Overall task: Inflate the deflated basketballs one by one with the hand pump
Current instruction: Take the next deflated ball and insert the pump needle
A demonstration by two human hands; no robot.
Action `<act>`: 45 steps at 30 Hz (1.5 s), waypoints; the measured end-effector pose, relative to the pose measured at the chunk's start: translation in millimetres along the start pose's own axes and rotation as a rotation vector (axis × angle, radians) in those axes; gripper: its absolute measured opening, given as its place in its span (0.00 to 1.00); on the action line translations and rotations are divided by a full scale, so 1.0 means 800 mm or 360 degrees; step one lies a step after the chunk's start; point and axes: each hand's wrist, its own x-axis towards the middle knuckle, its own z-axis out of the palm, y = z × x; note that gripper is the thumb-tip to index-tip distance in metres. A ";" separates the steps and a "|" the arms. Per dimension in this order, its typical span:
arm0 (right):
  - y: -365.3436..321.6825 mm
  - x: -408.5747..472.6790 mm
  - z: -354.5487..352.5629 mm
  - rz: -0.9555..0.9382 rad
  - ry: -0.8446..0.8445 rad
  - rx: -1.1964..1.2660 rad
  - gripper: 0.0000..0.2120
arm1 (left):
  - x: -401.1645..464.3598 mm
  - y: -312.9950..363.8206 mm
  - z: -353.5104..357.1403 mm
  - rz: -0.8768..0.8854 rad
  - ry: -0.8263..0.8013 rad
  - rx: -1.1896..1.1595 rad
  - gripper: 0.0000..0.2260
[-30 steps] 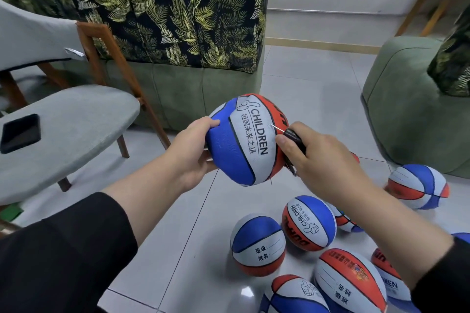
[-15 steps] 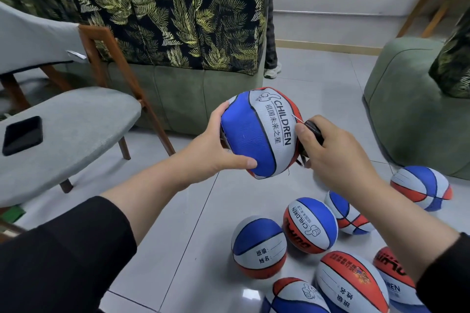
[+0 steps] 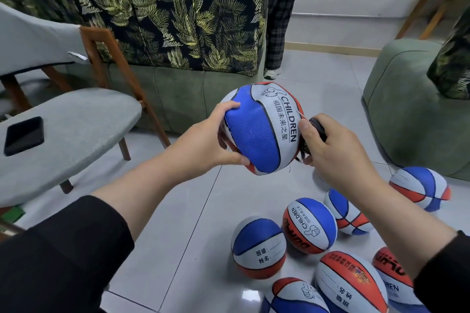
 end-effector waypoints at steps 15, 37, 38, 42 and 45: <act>-0.008 0.002 0.009 0.0030 -0.0086 0.0072 0.14 | 0.012 0.005 -0.010 0.0081 0.0562 0.0833 0.34; -0.013 -0.021 0.027 -0.0306 -0.0483 -0.0403 0.15 | 0.000 0.000 0.021 0.0110 0.0235 0.0485 0.24; -0.015 -0.022 0.027 -0.0317 -0.0493 -0.0422 0.15 | 0.000 0.000 0.020 0.0156 0.0234 0.0526 0.24; -0.027 -0.023 0.024 -0.0425 -0.0398 -0.0549 0.21 | -0.002 0.004 0.020 0.0331 0.0300 0.0659 0.24; -0.036 -0.023 0.017 -0.0466 -0.0359 -0.0600 0.22 | -0.001 0.002 0.019 0.0495 0.0415 0.0750 0.27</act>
